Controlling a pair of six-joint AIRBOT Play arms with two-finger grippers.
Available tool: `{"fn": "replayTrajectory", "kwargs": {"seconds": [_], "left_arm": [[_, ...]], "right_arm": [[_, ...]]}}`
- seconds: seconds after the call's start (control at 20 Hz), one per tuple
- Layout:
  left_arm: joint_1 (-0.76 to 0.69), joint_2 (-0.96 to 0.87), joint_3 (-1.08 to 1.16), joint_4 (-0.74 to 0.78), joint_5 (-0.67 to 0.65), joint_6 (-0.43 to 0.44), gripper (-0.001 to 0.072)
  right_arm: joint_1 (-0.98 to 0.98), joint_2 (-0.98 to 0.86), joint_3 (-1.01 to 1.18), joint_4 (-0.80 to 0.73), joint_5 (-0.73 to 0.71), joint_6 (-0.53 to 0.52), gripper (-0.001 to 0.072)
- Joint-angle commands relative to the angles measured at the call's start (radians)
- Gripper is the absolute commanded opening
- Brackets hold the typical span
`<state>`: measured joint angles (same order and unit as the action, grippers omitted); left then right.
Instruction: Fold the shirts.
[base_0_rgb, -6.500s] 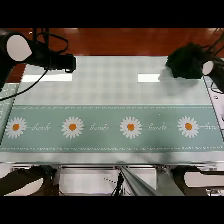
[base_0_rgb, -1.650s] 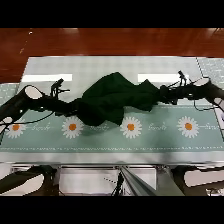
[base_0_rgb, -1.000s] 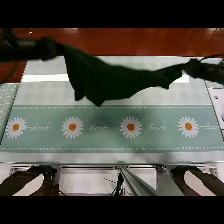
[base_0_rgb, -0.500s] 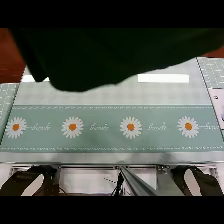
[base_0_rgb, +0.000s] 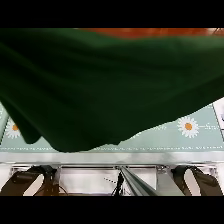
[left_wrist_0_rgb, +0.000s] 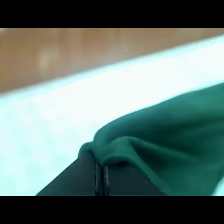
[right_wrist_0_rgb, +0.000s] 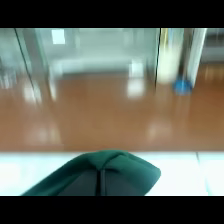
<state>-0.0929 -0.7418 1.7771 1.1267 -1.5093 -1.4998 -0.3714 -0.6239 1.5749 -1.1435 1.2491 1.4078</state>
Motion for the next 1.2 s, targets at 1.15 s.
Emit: {"fn": "replayTrajectory", "kwargs": {"seconds": [1.15], "left_arm": [[-0.069,-0.403,-0.946,-0.141,0.404,0.051,0.0017]], "right_arm": [[0.241,-0.983,-0.033,-0.279,-0.238,0.236,0.0027]]}}
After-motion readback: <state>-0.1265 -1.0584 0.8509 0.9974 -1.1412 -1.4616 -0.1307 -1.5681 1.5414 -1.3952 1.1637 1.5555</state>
